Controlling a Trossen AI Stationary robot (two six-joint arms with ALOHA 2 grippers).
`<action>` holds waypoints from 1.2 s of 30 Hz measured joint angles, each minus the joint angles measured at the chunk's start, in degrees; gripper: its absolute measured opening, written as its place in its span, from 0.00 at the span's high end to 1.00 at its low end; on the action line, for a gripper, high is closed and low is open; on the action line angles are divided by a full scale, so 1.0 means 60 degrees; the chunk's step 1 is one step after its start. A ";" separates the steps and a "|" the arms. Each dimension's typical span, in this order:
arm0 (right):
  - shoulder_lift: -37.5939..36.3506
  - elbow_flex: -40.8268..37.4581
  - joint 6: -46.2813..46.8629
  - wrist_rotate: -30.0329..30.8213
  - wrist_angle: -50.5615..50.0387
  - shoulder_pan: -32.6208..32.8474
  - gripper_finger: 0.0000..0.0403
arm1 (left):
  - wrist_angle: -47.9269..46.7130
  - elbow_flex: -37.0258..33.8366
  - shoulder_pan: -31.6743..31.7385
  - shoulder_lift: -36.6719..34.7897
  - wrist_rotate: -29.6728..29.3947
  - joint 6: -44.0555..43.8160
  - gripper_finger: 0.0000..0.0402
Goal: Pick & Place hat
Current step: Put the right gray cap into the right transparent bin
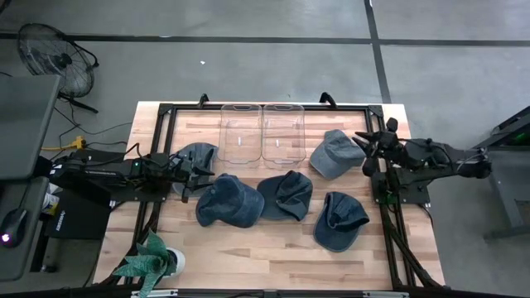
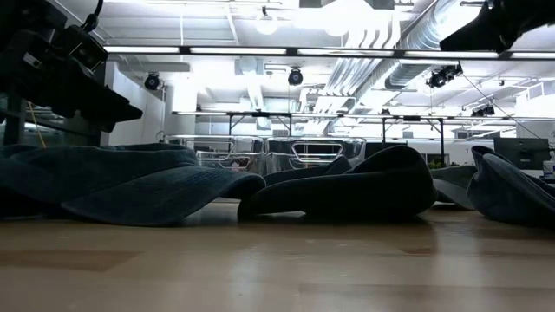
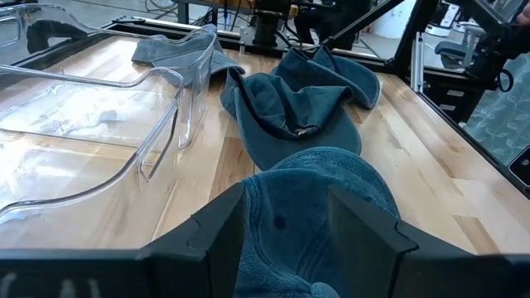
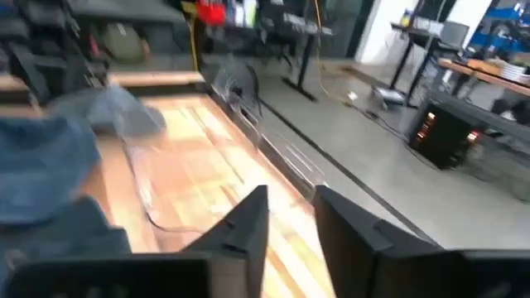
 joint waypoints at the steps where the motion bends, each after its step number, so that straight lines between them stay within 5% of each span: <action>1: 0.0276 0.0229 0.0052 0.0164 -0.0298 0.0000 0.71 | 0.0000 0.0000 -0.0001 0.0000 0.0002 0.0000 0.59; 7: 0.1633 0.1363 0.0982 0.1087 -0.2143 -0.0005 0.49 | 0.0000 0.0000 -0.0002 0.0000 0.0002 0.0000 0.59; 15: 0.2930 0.2536 0.2058 0.0733 -0.4513 -0.0037 0.27 | 0.0000 0.0000 0.0001 0.0000 -0.0001 0.0000 0.59; 25: 0.4167 0.3911 0.2497 -0.0992 -0.6885 -0.1693 0.24 | -0.0001 0.0000 -0.0002 0.0001 -0.0001 0.0001 0.59; 31: 0.4551 0.3819 0.1764 -0.3095 -0.7097 -0.3136 0.24 | -0.0003 0.0000 0.0001 0.0001 -0.0001 0.0000 0.59; 36: 0.4908 0.3430 0.0831 -0.3912 -0.7093 -0.4272 0.24 | 0.0000 0.0000 0.0001 0.0000 0.0002 0.0000 0.59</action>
